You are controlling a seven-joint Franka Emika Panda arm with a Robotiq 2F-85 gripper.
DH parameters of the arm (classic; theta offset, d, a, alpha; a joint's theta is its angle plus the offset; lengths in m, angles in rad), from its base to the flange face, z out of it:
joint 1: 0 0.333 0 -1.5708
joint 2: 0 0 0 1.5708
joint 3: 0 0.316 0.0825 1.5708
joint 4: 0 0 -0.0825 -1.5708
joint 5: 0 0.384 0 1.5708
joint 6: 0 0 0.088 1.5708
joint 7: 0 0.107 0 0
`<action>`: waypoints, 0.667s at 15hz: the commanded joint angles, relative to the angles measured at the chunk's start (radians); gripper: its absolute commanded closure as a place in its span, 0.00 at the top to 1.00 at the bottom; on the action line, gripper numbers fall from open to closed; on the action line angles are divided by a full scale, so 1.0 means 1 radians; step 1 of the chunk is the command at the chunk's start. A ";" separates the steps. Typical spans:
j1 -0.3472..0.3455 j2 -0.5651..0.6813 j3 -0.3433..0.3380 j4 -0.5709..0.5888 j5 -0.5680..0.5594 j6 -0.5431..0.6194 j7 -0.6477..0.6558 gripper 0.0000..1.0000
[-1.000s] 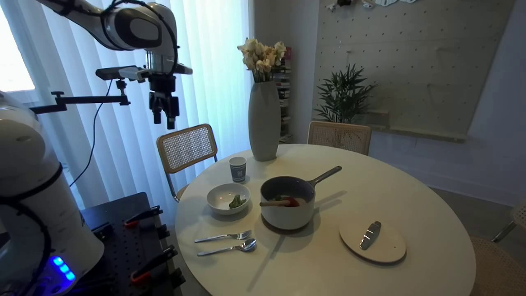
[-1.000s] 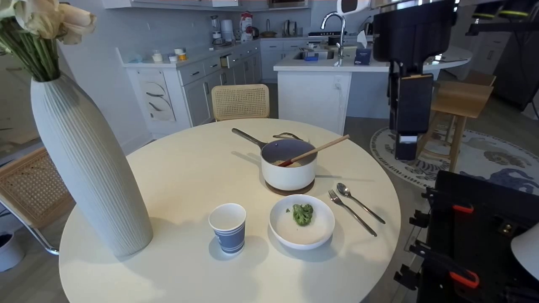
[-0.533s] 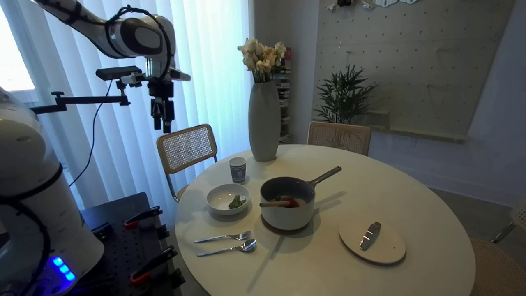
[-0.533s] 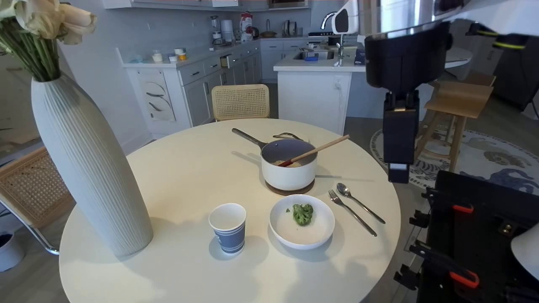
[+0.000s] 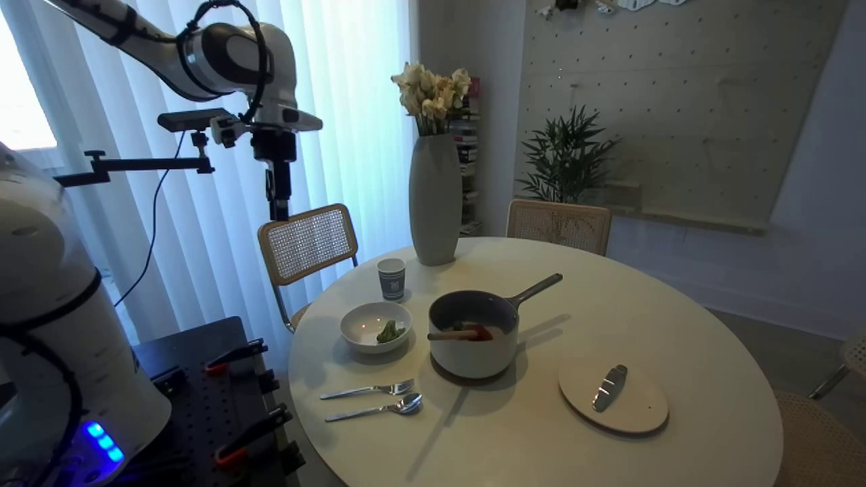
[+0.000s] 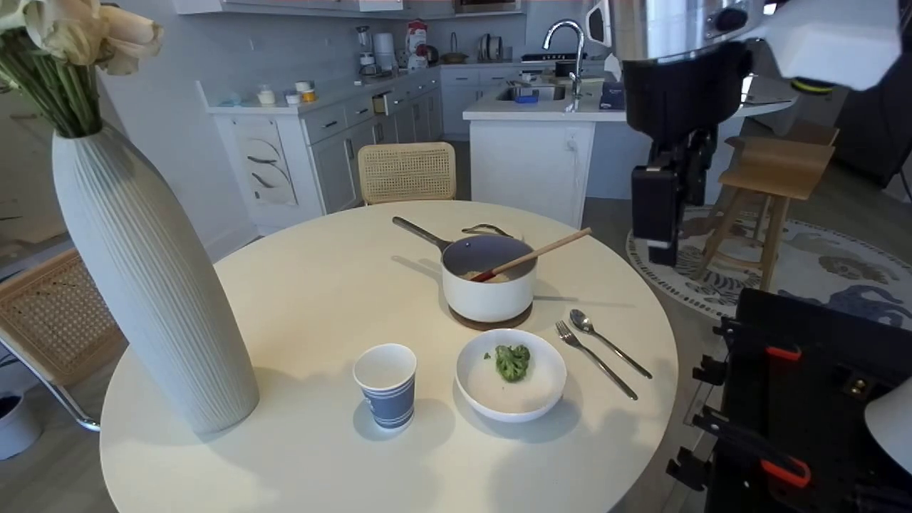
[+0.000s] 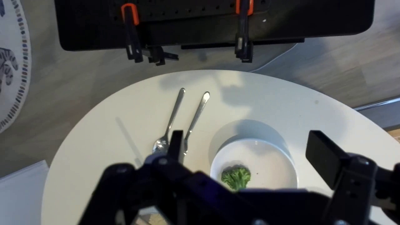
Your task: Take the spatula from the white pot and put it on the table the get the lid and put on the white pot
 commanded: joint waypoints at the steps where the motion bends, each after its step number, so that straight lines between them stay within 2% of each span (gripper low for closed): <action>1: -0.048 -0.060 -0.040 -0.038 -0.066 -0.016 -0.022 1.00; 6: -0.117 -0.090 -0.156 -0.087 -0.150 0.017 -0.154 1.00; 10: -0.165 -0.077 -0.269 -0.097 -0.205 0.086 -0.346 1.00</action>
